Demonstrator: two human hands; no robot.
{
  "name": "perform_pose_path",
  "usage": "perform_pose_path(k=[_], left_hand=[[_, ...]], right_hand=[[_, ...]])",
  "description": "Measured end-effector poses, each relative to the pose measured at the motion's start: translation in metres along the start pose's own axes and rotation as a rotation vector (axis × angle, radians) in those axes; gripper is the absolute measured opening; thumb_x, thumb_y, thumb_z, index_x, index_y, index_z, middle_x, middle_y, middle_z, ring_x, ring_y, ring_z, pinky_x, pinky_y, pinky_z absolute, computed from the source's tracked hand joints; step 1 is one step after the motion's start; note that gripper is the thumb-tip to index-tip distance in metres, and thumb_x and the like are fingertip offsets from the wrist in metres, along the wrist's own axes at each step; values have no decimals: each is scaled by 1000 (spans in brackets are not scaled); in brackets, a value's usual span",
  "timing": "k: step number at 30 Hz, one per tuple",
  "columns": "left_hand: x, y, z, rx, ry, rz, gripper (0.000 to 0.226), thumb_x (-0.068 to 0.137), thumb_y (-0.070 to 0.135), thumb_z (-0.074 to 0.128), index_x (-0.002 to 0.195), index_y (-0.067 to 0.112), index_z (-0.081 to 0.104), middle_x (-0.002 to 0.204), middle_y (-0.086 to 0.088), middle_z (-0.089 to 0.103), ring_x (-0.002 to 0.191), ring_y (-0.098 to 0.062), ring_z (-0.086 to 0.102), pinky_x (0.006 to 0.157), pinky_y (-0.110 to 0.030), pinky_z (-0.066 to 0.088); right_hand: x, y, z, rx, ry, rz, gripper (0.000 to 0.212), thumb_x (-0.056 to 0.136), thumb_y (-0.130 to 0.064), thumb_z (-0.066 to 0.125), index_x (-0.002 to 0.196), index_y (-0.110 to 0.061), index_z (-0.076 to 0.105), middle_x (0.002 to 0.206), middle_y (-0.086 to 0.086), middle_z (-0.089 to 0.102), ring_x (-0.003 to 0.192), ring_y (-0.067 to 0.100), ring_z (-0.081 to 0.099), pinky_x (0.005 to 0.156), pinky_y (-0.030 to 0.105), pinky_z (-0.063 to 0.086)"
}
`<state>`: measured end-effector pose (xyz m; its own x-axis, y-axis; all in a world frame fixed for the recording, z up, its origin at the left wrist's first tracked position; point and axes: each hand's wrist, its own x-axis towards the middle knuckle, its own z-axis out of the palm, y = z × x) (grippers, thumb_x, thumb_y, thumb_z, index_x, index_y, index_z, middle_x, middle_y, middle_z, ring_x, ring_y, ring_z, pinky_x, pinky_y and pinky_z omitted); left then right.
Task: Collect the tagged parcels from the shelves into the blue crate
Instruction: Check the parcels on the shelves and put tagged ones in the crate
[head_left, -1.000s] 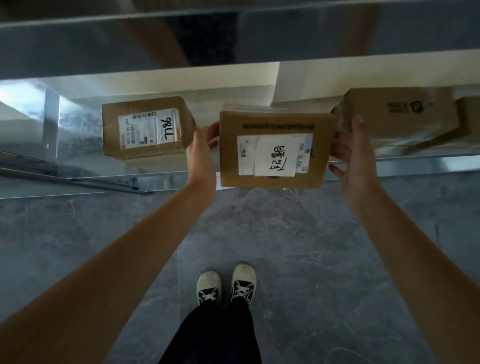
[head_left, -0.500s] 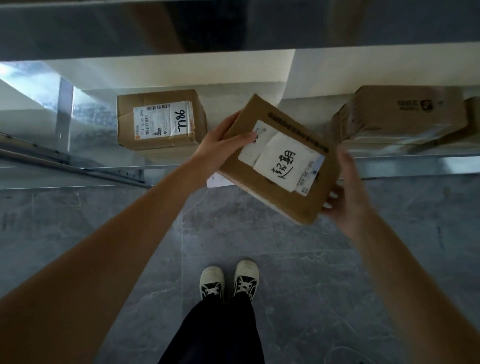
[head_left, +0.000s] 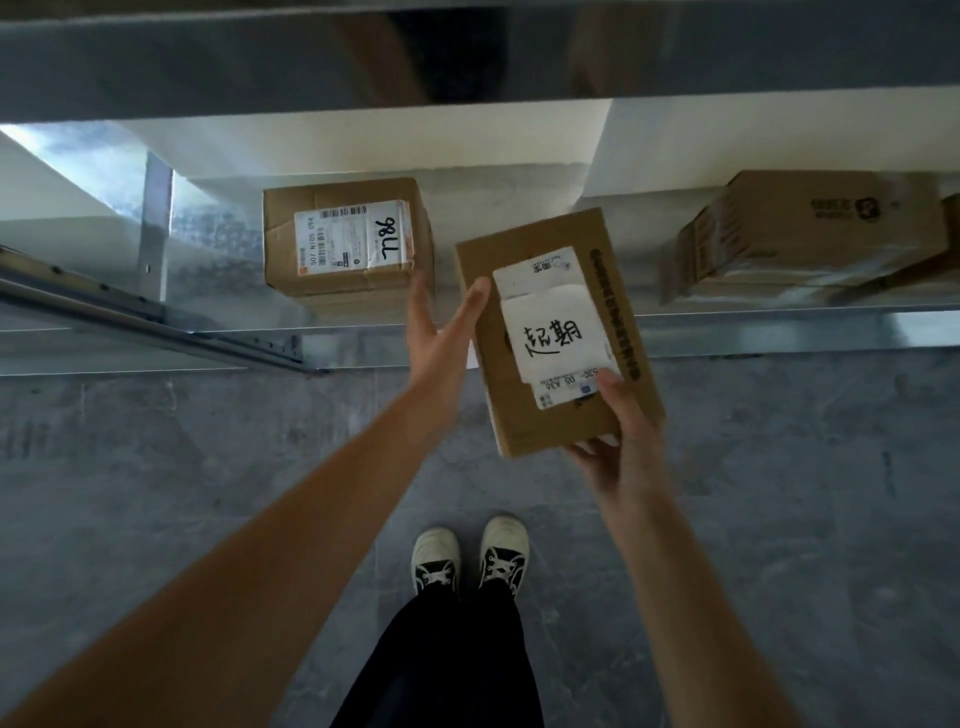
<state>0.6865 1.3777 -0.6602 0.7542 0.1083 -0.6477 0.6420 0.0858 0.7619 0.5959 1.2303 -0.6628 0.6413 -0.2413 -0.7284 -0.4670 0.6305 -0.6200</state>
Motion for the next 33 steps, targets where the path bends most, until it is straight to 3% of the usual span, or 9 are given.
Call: perform_pose_path(k=[3, 6, 10, 15, 19, 22, 24, 28, 33], left_hand=[[-19, -13, 0, -117, -185, -154, 54, 87, 43, 64, 136, 42, 41, 114, -1, 70, 100, -21, 69, 76, -42, 59], [-30, -3, -16, -53, -204, -110, 45, 91, 39, 59, 134, 39, 44, 107, -3, 72, 84, -17, 73, 62, -32, 59], [-46, 28, -22, 139, -382, -51, 52, 94, 40, 55, 142, 42, 35, 114, -1, 70, 95, -17, 71, 68, -31, 59], [-92, 57, -14, 283, -359, -10, 66, 91, 44, 59, 147, 45, 25, 122, 2, 65, 105, -17, 65, 91, -40, 54], [-143, 73, -4, 270, -344, 61, 63, 95, 35, 56, 149, 35, 23, 115, 3, 64, 88, -6, 64, 68, -15, 53], [-174, 81, -5, 290, -392, 71, 62, 94, 35, 56, 148, 33, 26, 110, 7, 61, 85, -1, 63, 59, -9, 48], [-187, 87, -6, 322, -411, 64, 62, 93, 39, 57, 148, 34, 28, 116, 7, 59, 88, -2, 61, 63, -10, 47], [-208, 106, 0, 372, -462, 90, 64, 90, 47, 58, 147, 39, 30, 134, 0, 57, 107, -15, 60, 91, -33, 52], [-233, 134, 31, 407, -516, 192, 60, 93, 45, 55, 147, 36, 31, 126, 3, 61, 108, -16, 62, 82, -25, 49]], right_hand=[[-10, 17, 17, 12, 179, 25, 65, 71, -29, 81, 126, -24, 46, 117, 9, 68, 95, 23, 69, 71, 39, 61], [-26, 17, 20, -261, 249, 33, 55, 80, -61, 63, 118, -22, 54, 111, 2, 67, 96, 15, 65, 74, 31, 53], [-42, -19, 17, -422, 208, -59, 47, 93, -57, 48, 119, -18, 53, 104, -2, 65, 90, 11, 66, 68, 27, 53], [-88, -54, 31, -610, 245, -84, 68, 83, -74, 44, 128, -24, 53, 111, -2, 66, 101, 20, 63, 94, 41, 49], [-129, -64, 32, -539, 340, -150, 53, 92, -58, 48, 125, -17, 55, 110, 2, 67, 96, 19, 64, 79, 31, 49], [-162, -68, 24, -487, 374, -159, 52, 95, -52, 47, 128, -13, 53, 110, 2, 63, 89, 14, 59, 63, 20, 42], [-181, -74, 20, -450, 379, -157, 50, 96, -50, 47, 125, -11, 55, 105, 2, 65, 82, 11, 59, 59, 18, 40], [-212, -99, 18, -419, 392, -174, 45, 90, -54, 54, 115, -16, 55, 87, -7, 64, 76, 7, 60, 60, 21, 42], [-234, -132, 10, -379, 396, -242, 71, 71, -70, 63, 116, -15, 60, 97, -2, 72, 84, 12, 68, 76, 30, 54]])
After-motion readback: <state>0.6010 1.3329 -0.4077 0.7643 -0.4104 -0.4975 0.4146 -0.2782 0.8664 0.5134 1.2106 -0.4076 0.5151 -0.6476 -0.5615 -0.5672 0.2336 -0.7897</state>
